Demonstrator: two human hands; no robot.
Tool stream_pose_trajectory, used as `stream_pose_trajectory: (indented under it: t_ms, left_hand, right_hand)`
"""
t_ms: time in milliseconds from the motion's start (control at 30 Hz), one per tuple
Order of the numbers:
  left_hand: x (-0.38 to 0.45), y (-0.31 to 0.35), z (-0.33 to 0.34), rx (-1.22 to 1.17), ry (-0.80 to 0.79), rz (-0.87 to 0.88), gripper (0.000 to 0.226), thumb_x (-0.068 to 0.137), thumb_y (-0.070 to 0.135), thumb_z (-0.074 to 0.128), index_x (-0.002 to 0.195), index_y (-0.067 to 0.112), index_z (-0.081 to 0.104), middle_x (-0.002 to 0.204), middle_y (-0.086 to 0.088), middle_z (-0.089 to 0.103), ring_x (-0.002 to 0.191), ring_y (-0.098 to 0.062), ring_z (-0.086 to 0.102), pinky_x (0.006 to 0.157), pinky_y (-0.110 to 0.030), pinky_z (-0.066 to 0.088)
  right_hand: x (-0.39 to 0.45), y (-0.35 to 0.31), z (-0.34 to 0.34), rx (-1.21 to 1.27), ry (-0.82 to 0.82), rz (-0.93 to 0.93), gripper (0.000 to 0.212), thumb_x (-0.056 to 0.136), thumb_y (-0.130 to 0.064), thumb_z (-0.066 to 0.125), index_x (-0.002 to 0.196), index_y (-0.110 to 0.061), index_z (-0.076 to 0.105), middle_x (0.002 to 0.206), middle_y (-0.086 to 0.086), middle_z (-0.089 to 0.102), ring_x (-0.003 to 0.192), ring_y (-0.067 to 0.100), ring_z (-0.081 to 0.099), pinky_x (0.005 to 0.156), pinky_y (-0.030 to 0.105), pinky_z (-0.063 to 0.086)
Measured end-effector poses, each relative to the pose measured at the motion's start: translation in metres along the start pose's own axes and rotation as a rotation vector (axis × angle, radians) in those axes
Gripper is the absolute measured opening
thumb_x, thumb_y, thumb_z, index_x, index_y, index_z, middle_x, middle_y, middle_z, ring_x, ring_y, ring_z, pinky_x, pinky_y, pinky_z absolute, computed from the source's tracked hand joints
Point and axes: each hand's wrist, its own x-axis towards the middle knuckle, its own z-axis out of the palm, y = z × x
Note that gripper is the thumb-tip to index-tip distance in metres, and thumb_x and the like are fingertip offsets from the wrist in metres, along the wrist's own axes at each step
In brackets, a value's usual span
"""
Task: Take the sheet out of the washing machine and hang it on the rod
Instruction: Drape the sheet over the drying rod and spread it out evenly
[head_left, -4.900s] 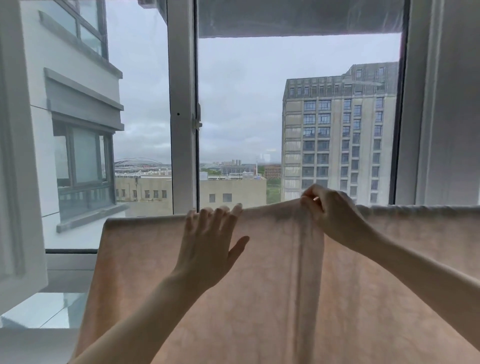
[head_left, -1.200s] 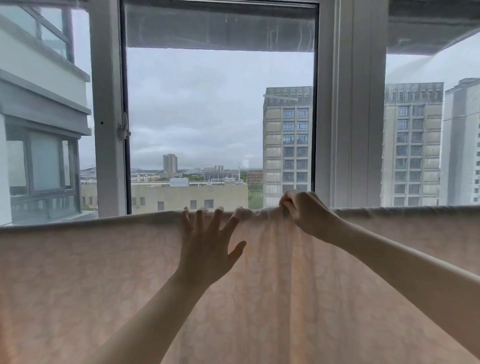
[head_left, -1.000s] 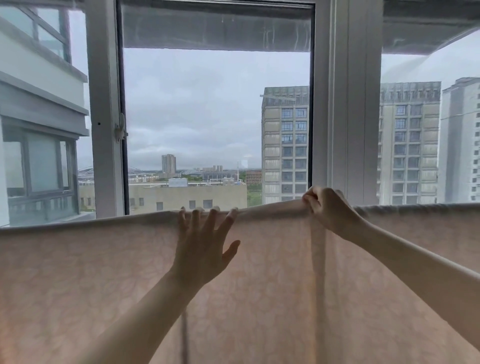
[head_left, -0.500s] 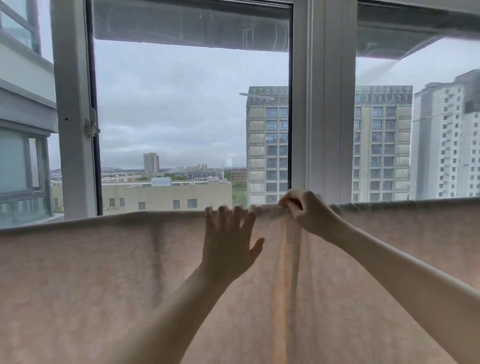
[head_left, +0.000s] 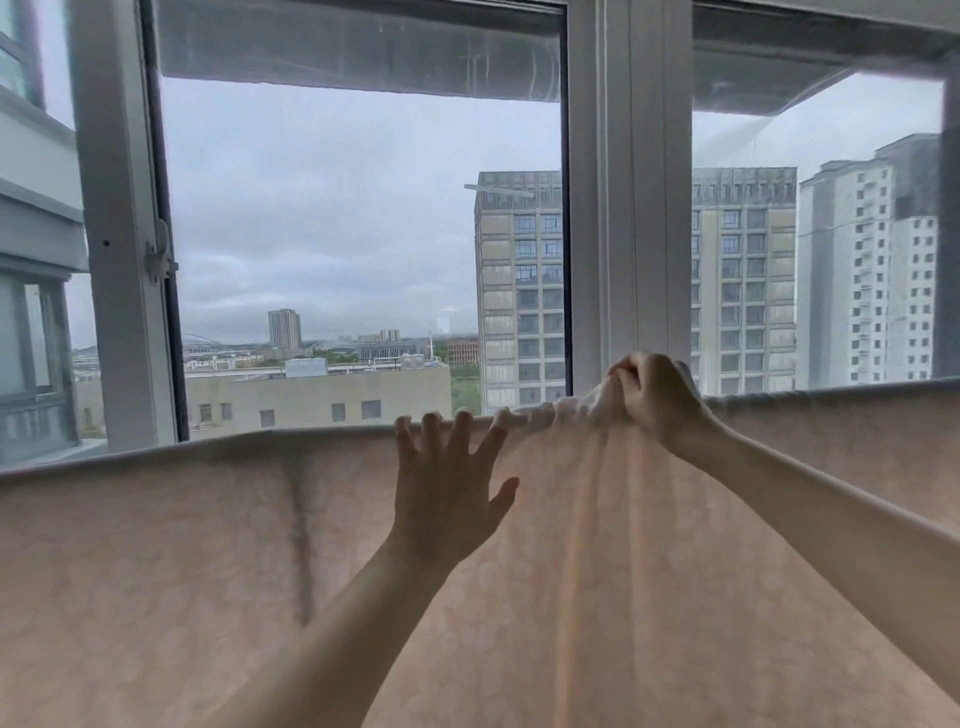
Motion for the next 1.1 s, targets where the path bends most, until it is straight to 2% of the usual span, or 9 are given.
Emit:
stream_pose_trajectory:
  t_ms: [67, 133, 267, 333, 433, 633, 767, 1033, 1100]
  left_hand:
    - [-0.001, -0.004, 0.001, 0.008, -0.012, -0.005, 0.069, 0.081, 0.064, 0.049, 0.139, 0.026, 0.043, 0.117, -0.012, 0.055, 0.104, -0.039, 0.052, 0.098, -0.061, 0.033]
    - [-0.002, -0.004, 0.002, 0.006, -0.013, -0.011, 0.070, 0.081, 0.064, 0.050, 0.139, 0.026, 0.042, 0.117, -0.012, 0.055, 0.105, -0.039, 0.052, 0.099, -0.061, 0.033]
    - [0.000, -0.001, 0.004, -0.005, -0.001, -0.021, 0.070, 0.082, 0.064, 0.050, 0.139, 0.025, 0.042, 0.117, -0.013, 0.056, 0.105, -0.039, 0.053, 0.100, -0.061, 0.032]
    - [-0.002, -0.002, 0.006, -0.010, 0.015, -0.014, 0.069, 0.083, 0.063, 0.048, 0.140, 0.024, 0.042, 0.117, -0.013, 0.056, 0.105, -0.039, 0.052, 0.100, -0.061, 0.032]
    - [-0.003, -0.002, 0.006, -0.003, 0.045, 0.009, 0.069, 0.084, 0.062, 0.049, 0.141, 0.024, 0.041, 0.117, -0.014, 0.055, 0.104, -0.039, 0.052, 0.098, -0.061, 0.034]
    - [0.004, 0.011, -0.002, 0.007, 0.000, -0.029, 0.064, 0.085, 0.061, 0.046, 0.135, 0.022, 0.046, 0.115, -0.012, 0.056, 0.103, -0.040, 0.053, 0.096, -0.062, 0.035]
    - [0.016, 0.031, -0.006, -0.015, -0.057, -0.022, 0.062, 0.088, 0.061, 0.034, 0.132, 0.019, 0.047, 0.115, -0.009, 0.057, 0.102, -0.037, 0.053, 0.095, -0.058, 0.036]
    - [0.047, 0.106, -0.008, -0.047, -0.082, -0.024, 0.058, 0.087, 0.061, 0.042, 0.130, 0.021, 0.047, 0.116, -0.006, 0.056, 0.105, -0.034, 0.052, 0.095, -0.061, 0.034]
    - [0.051, 0.112, -0.007, -0.032, -0.114, -0.049, 0.058, 0.088, 0.063, 0.036, 0.130, 0.024, 0.043, 0.120, -0.005, 0.054, 0.111, -0.034, 0.050, 0.098, -0.059, 0.032]
  right_hand:
    - [0.001, 0.014, -0.006, -0.092, 0.040, 0.067, 0.020, 0.097, -0.009, 0.046, 0.096, -0.004, 0.065, 0.091, 0.012, 0.068, 0.087, 0.025, 0.064, 0.077, 0.027, 0.047]
    - [-0.004, 0.019, -0.009, -0.170, -0.103, 0.003, 0.016, 0.096, -0.008, 0.046, 0.094, -0.011, 0.062, 0.090, 0.007, 0.067, 0.088, 0.024, 0.065, 0.077, 0.029, 0.051]
    - [-0.011, 0.007, -0.013, 0.017, -0.317, -0.037, 0.019, 0.095, -0.010, 0.051, 0.105, -0.012, 0.067, 0.095, -0.006, 0.064, 0.090, 0.011, 0.062, 0.069, 0.010, 0.041]
    - [-0.009, 0.010, -0.014, 0.006, -0.311, -0.073, 0.014, 0.093, -0.014, 0.058, 0.101, -0.012, 0.070, 0.091, -0.002, 0.069, 0.083, 0.009, 0.063, 0.069, 0.005, 0.042]
    - [-0.005, 0.019, -0.020, -0.043, -0.225, -0.072, 0.013, 0.091, -0.014, 0.062, 0.099, -0.009, 0.072, 0.091, 0.001, 0.071, 0.081, 0.009, 0.061, 0.078, 0.015, 0.045]
    - [-0.011, 0.029, -0.019, -0.011, -0.156, -0.083, 0.011, 0.090, -0.013, 0.063, 0.098, -0.010, 0.070, 0.089, 0.001, 0.070, 0.081, 0.009, 0.062, 0.079, 0.016, 0.045]
    - [-0.012, 0.035, -0.023, 0.035, -0.228, -0.104, 0.013, 0.092, -0.010, 0.059, 0.098, -0.014, 0.070, 0.091, -0.005, 0.068, 0.087, 0.009, 0.062, 0.087, 0.025, 0.051]
    - [-0.008, 0.045, -0.043, 0.087, -0.424, -0.190, 0.039, 0.089, 0.006, 0.045, 0.117, -0.011, 0.066, 0.112, 0.001, 0.068, 0.104, 0.009, 0.060, 0.095, 0.018, 0.044]
    - [-0.001, 0.054, -0.050, 0.083, -0.426, -0.209, 0.034, 0.091, 0.003, 0.049, 0.119, -0.008, 0.065, 0.115, 0.003, 0.068, 0.106, 0.010, 0.060, 0.095, 0.015, 0.041]
